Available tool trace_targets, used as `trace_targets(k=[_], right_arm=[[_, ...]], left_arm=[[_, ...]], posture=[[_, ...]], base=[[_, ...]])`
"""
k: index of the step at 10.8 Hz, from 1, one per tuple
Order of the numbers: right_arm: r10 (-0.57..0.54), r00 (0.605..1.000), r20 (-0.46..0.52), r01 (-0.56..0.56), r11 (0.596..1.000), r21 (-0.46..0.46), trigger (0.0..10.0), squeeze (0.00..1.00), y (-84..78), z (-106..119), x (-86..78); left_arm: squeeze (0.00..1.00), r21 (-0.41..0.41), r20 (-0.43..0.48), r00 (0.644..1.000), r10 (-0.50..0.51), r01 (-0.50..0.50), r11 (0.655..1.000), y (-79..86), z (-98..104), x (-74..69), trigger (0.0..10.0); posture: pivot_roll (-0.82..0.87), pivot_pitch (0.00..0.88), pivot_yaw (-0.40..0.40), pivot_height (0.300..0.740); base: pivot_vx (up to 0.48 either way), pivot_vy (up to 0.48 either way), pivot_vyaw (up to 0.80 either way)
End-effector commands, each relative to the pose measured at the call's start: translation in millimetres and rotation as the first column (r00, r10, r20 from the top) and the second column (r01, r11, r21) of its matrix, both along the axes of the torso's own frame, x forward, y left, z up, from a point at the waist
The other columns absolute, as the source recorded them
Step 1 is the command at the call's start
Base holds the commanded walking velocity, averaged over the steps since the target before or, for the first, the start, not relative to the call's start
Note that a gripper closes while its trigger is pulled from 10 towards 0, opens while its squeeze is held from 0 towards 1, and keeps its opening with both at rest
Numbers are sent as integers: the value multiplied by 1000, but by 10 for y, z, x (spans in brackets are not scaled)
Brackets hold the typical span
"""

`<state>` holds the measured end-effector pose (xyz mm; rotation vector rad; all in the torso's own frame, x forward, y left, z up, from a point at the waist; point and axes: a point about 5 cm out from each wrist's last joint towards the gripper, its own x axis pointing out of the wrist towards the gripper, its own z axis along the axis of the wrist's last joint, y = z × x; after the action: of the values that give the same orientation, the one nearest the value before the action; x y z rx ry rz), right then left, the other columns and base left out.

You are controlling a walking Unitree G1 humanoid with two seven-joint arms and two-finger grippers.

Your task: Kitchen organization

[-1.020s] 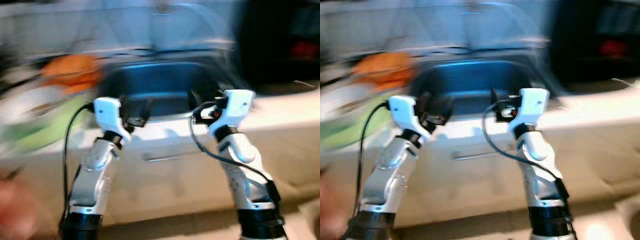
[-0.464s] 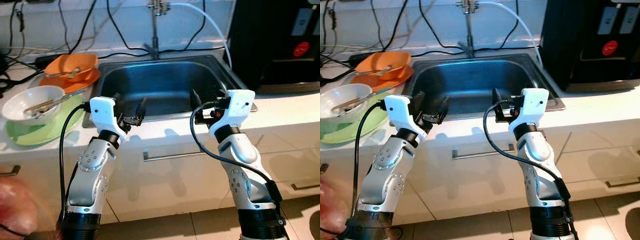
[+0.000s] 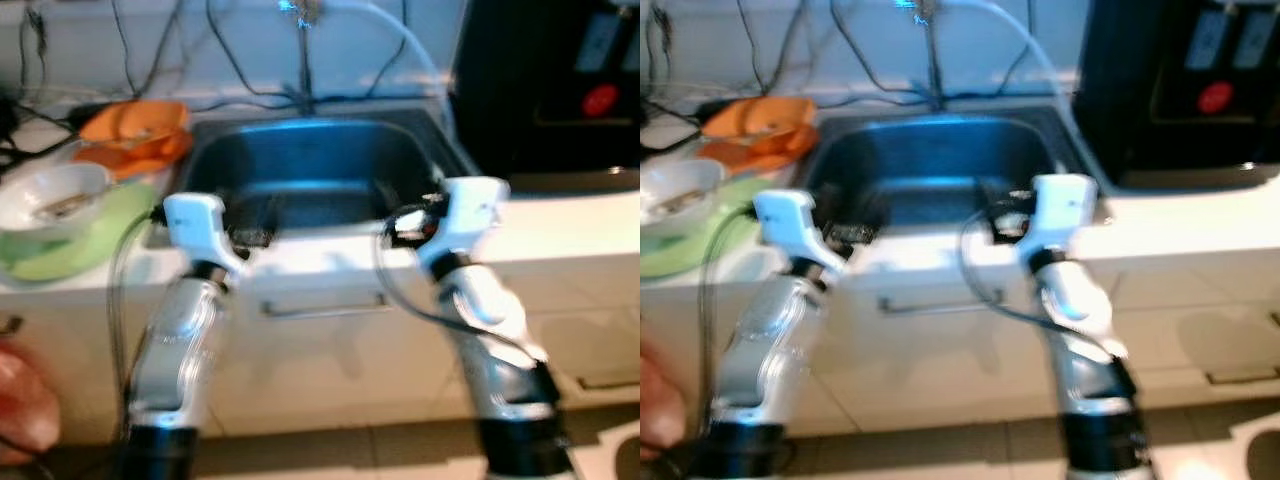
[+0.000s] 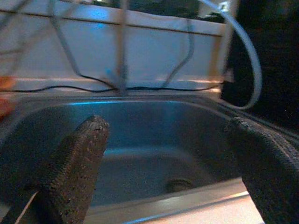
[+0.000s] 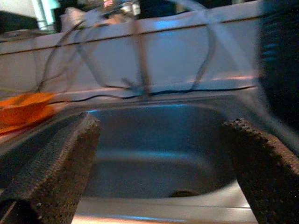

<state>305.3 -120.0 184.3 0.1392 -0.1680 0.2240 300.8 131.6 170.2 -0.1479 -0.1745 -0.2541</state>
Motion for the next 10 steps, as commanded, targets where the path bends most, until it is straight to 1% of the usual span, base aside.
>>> trace_targets(k=[1,2,3,5,7,8,10], right_arm=[[25,1000,15,-25,1000,7,10000,0,77,43,0],[24,1000,15,-24,1000,6,10000,0,78,42,-4],[24,1000,15,-24,1000,5,10000,0,82,40,-8],[25,999,21,-25,1000,2,10000,0,82,46,-14],[30,999,26,-30,1000,-1,10000,0,92,48,-24],[34,999,31,-34,999,-3,10000,0,94,52,-29],[40,999,36,-39,999,-12,10000,0,103,53,-40]], left_arm=[[0,-1,-11,1000,25,-25,1000,71,-5,4,10000],[0,-36,1,1000,27,-26,999,83,17,-1,10000],[0,-46,11,1000,23,-22,999,82,39,-7,10000],[0,-57,44,997,68,-65,996,131,112,-10,10000],[0,-58,44,993,109,-106,993,193,120,-3,10000],[0,-68,53,992,111,-108,992,206,144,-4,10000],[0,-77,70,994,83,-78,994,169,191,-11,10000]], posture=[[48,0,54,740],[48,1,55,740],[49,2,56,740],[47,4,57,740],[47,7,57,740],[48,8,56,740],[48,9,58,740]], base=[[0,0,0],[0,0,0],[0,0,0],[0,0,0],[0,0,0],[240,0,0],[264,0,0]])
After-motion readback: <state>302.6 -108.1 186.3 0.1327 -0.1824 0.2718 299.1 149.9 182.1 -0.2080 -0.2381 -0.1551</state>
